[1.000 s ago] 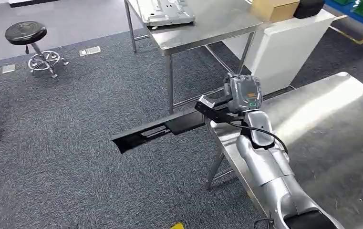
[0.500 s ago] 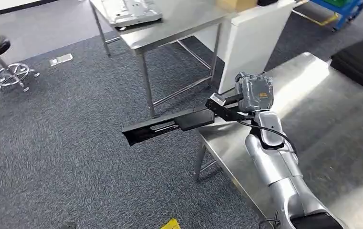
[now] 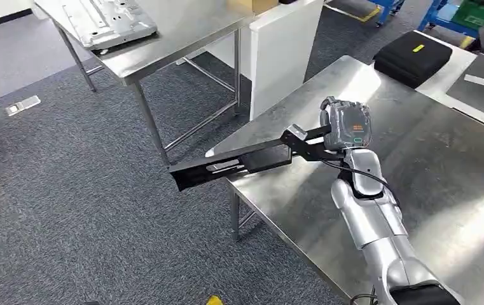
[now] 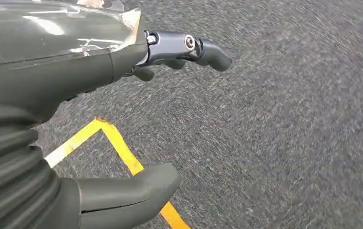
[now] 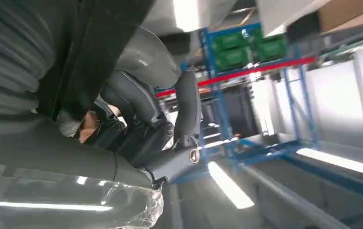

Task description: Take the parts from the cabinet and place them on the table.

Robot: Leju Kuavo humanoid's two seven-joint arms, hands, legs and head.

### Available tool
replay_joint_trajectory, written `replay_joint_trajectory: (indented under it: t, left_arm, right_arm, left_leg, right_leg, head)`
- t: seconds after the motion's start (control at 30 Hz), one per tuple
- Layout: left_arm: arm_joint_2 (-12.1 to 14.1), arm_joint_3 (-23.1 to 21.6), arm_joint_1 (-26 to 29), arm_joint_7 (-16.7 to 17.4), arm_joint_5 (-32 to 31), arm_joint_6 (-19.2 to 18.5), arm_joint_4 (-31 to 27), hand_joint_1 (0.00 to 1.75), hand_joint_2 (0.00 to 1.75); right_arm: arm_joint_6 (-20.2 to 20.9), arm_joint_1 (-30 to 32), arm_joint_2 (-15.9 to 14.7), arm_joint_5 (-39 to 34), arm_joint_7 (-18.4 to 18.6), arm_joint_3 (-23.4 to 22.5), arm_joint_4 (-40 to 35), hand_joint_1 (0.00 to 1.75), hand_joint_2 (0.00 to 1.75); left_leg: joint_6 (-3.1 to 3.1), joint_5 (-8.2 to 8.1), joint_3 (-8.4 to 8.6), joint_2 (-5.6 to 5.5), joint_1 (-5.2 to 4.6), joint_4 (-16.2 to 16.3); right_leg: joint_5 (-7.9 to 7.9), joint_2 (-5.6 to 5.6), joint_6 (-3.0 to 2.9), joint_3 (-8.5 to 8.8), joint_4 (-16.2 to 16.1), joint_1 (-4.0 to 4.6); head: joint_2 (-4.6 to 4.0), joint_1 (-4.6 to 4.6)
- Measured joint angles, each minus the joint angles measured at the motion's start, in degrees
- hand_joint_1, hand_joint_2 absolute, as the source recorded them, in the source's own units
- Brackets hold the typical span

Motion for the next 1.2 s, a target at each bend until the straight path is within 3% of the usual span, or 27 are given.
replay_joint_trajectory:
  t: [0.03,0.07,0.1,0.13,0.2,0.23,0.27,0.3,0.33,0.4,0.53,0.6,0.63,0.67,0.7,0.73,0.77,0.8,0.83,0.9,0.97,1.0,1.03,1.07,1.13,1.17,1.2]
  left_arm:
    - [-0.02,0.13,0.17,-0.09,0.04,0.0,0.0,0.0,1.75]
    - [-0.02,0.33,0.24,-0.15,0.09,-0.02,0.02,0.0,1.75]
    - [-0.04,0.48,0.3,-0.2,0.15,-0.02,0.02,0.0,1.75]
    - [-0.11,0.52,0.32,-0.22,0.15,-0.02,0.02,0.0,1.75]
    - [-0.22,0.52,0.3,-0.42,0.15,-0.11,0.02,0.0,1.75]
    - [-0.24,0.55,0.29,-0.5,0.13,-0.11,0.02,0.0,1.75]
    - [-0.17,0.55,0.28,-0.55,0.09,-0.11,0.0,0.0,1.75]
    - [-0.09,0.59,0.31,-0.57,-0.02,-0.11,0.0,0.0,1.75]
    - [-0.13,0.59,0.27,-0.59,-0.31,-0.09,0.0,0.0,1.75]
    - [-0.15,0.59,0.17,-0.61,-0.37,-0.09,0.0,0.0,1.75]
    - [-0.17,0.59,0.17,-0.61,-0.37,-0.09,0.0,0.0,1.75]
    - [-0.17,0.59,0.16,-0.61,-0.37,-0.09,0.0,0.0,1.75]
    - [-0.09,0.59,0.03,-0.61,-0.39,-0.07,0.0,0.0,1.75]
    - [-0.09,0.59,0.05,-0.63,-0.39,-0.07,0.0,0.0,1.75]
    - [0.0,0.63,0.4,-0.72,-0.44,-0.02,0.02,0.0,1.75]
    - [0.0,0.63,0.43,-1.11,-0.46,-0.02,0.02,0.0,1.75]
    - [0.04,0.63,0.4,-1.55,-0.46,-0.02,0.0,0.0,1.75]
    - [0.28,0.7,0.37,-1.79,-0.46,0.02,0.0,0.0,1.75]
    - [0.31,0.72,0.37,-1.88,-0.57,0.04,0.0,0.0,1.75]
    - [0.35,0.74,0.35,-2.08,-0.57,0.07,0.0,0.0,1.75]
    - [0.44,0.79,0.2,-2.32,-0.57,0.09,-0.02,0.0,1.75]
    - [0.24,0.79,0.05,-2.49,-0.66,0.24,-0.02,0.0,1.75]
    - [0.28,0.79,-0.1,-2.73,-0.74,0.5,-0.04,0.0,1.75]
    - [0.33,0.81,-0.03,-3.39,-0.98,1.33,-0.04,0.0,1.75]
    - [0.24,0.87,0.13,-4.41,-1.07,2.14,-0.04,0.0,1.75]
    - [0.22,0.9,0.13,-4.85,-1.12,2.41,-0.04,0.0,1.75]
    - [0.17,0.94,0.13,-5.36,-1.23,2.67,-0.04,0.0,1.75]
  right_arm:
    - [0.0,0.06,0.0,0.0,-0.11,0.02,0.11,1.71,1.75]
    - [0.0,0.08,-0.02,0.0,-0.2,0.0,0.26,1.71,1.75]
    - [0.0,0.11,-0.02,-0.02,-0.31,0.0,0.44,1.71,1.75]
    - [0.0,0.09,-0.04,-0.02,-0.31,0.0,0.5,1.71,1.75]
    - [0.0,0.03,-0.04,-0.07,-0.39,0.0,0.59,1.71,1.75]
    - [0.0,-0.04,-0.02,-0.15,-0.39,-0.02,0.59,1.71,1.75]
    - [-0.02,-0.19,-0.04,-0.2,-0.39,-0.02,0.61,1.71,1.75]
    - [-0.04,-0.38,-0.02,-0.2,-0.39,-0.04,0.66,1.71,1.75]
    - [-0.18,-0.28,-0.22,-0.26,-0.39,-0.18,0.79,1.71,1.75]
    - [-0.17,-0.28,-0.44,-0.28,-0.41,-0.39,0.83,1.71,1.75]
    - [-0.17,-0.31,-0.46,-0.28,-0.41,-0.44,0.83,1.71,1.75]
    - [-0.2,-0.33,-0.5,-0.28,-0.41,-0.46,0.83,1.71,1.75]
    - [-0.24,-0.32,-0.39,-0.26,-0.41,-0.46,0.83,1.71,1.75]
    - [-0.24,-0.43,-0.39,-0.26,-0.41,-0.46,0.83,1.71,1.75]
    - [-0.24,-0.35,-0.31,-0.26,-0.48,-0.5,0.9,1.71,1.75]
    - [-0.26,-0.02,-0.35,-0.35,-0.48,-0.52,1.0,1.71,1.75]
    - [-0.31,0.1,-0.42,-0.48,-0.63,-0.66,1.0,1.71,1.75]
    - [-0.31,0.11,-0.37,-0.57,-0.65,-0.7,1.03,1.71,1.75]
    - [-0.31,0.01,-0.42,-0.63,-0.63,-0.72,1.09,1.71,1.75]
    - [-0.37,0.09,-0.5,-0.74,-0.66,-0.88,1.16,1.71,1.75]
    - [-0.39,0.23,-0.66,-0.76,-0.83,-1.03,1.25,1.71,1.75]
    - [-0.44,0.25,-0.79,-0.79,-0.92,-1.12,1.25,1.71,1.75]
    - [-0.5,0.34,-0.81,-0.83,-1.03,-1.14,1.25,1.71,1.75]
    - [-0.63,0.14,-0.96,-0.92,-1.0,-1.18,1.31,1.71,1.75]
    - [-0.63,0.44,-0.98,-1.03,-1.0,-1.18,1.4,1.71,1.75]
    - [-0.63,0.64,-1.01,-1.05,-1.01,-1.18,1.44,1.71,1.75]
    - [-0.63,0.85,-1.01,-1.07,-1.01,-1.18,1.51,1.71,1.75]
  left_leg:
    - [-0.01,-0.01,-0.1,0.83,-0.04,0.01]
    - [-0.01,-0.01,-0.15,1.5,-0.04,0.02]
    - [-0.04,-0.03,-0.15,2.21,-0.03,0.03]
    - [-0.09,-0.06,-0.15,2.82,0.01,0.04]
    - [-0.33,-0.2,-0.06,3.98,0.16,0.1]
    - [-0.64,-0.37,0.04,4.55,0.18,0.26]
    - [-1.01,-0.55,0.11,4.96,-0.26,0.52]
    - [-1.45,-0.85,0.07,5.44,-0.48,0.67]
    - [-1.72,-0.99,0.39,6.37,-0.74,0.67]
    - [-2.13,-1.01,0.67,7.62,-0.53,0.42]
    - [-2.27,-1.11,0.66,7.64,-0.42,0.47]
    - [-2.45,-1.24,0.55,7.29,-0.26,0.58]
    - [-2.85,-2.23,0.23,4.31,0.16,1.58]
    - [-2.87,-2.89,-0.02,3.11,0.29,2.4]
    - [-3.09,-10.24,-6.39,-0.21,0.33,16.51]
    - [-3.0,-10.27,-8.34,-0.22,0.34,19.66]
    - [-2.46,-3.8,-3.98,-0.89,0.38,9.93]
    - [-1.69,-1.09,-0.61,-5.95,0.68,2.58]
    - [-1.63,-1.33,-0.14,-6.47,0.88,1.56]
    - [-1.68,-1.32,-0.37,-5.07,0.28,1.79]
    - [-1.02,-1.0,-0.24,-3.89,0.0,1.43]
    - [-0.56,-0.23,0.16,-2.76,0.87,0.15]
    - [-0.4,0.07,0.33,-2.33,0.42,-0.2]
    - [0.01,0.22,0.32,-0.99,0.42,-0.45]
    - [-0.01,0.18,0.19,0.47,0.24,-0.44]
    - [-0.02,0.17,0.12,1.13,0.24,-0.42]
    - [-0.06,0.15,0.11,1.79,0.25,-0.42]
  right_leg:
    - [-1.4,-0.14,0.1,-1.91,4.3,-0.17]
    - [-1.89,-0.19,0.43,-2.79,6.47,-0.26]
    - [-1.7,-0.3,0.84,-2.6,6.49,-0.43]
    - [-1.0,-0.47,1.33,-1.44,4.66,-0.61]
    - [1.79,-1.58,2.39,3.41,-3.57,-0.91]
    - [3.33,-3.69,2.83,6.77,-9.24,-1.04]
    - [3.17,-6.56,2.57,7.99,-12.1,-0.9]
    - [3.5,-6.64,2.2,8.44,-11.87,0.05]
    - [3.67,-4.83,1.55,8.01,-11.81,-0.16]
    - [3.87,-3.58,0.9,7.84,-11.9,-0.08]
    - [4.01,-3.38,0.68,7.96,-11.97,-0.4]
    - [4.11,-3.26,0.5,8.15,-12.04,-0.87]
    - [4.17,-2.49,0.35,8.17,-12.08,-1.2]
    - [4.28,-2.26,0.11,8.16,-12.09,-1.21]
    - [4.49,-0.1,-1.1,8.06,-12.07,-0.84]
    - [4.5,1.41,-1.09,8.06,-12.04,-0.69]
    - [4.52,3.71,-1.05,8.17,-11.83,-0.67]
    - [4.56,4.81,-0.93,8.01,-11.69,-0.81]
    - [4.57,5.36,-0.59,7.58,-11.27,0.15]
    - [4.94,6.48,0.07,7.08,-11.48,-0.48]
    - [5.49,7.85,0.96,6.71,-12.11,-0.63]
    - [5.42,7.49,1.18,6.07,-11.73,0.06]
    - [4.8,4.81,1.05,5.6,-10.8,-0.14]
    - [1.55,0.91,0.36,2.46,-4.48,-0.04]
    - [-1.49,-0.09,0.37,-1.27,3.54,-0.2]
    - [-2.08,-0.2,0.68,-2.3,5.94,-0.33]
    - [-1.91,-0.31,1.08,-2.23,6.08,-0.48]
  head:
    - [0.0,-0.07]
    - [0.0,0.0]
    - [0.0,-0.02]
    - [0.0,0.0]
    - [0.0,-0.02]
    - [0.0,0.0]
    - [0.0,0.11]
    - [0.0,0.2]
    - [0.0,-0.26]
    - [0.0,-0.26]
    - [0.0,-0.26]
    - [0.0,-0.28]
    - [0.0,-0.46]
    - [0.0,-0.48]
    - [0.0,-0.59]
    - [0.0,-0.57]
    - [0.0,-0.59]
    - [0.0,-0.59]
    - [0.0,-0.52]
    - [0.0,-0.44]
    - [0.0,-0.5]
    - [0.0,-0.5]
    - [0.0,-0.52]
    - [0.0,0.22]
    - [0.0,0.26]
    - [0.0,0.31]
    - [0.0,0.28]
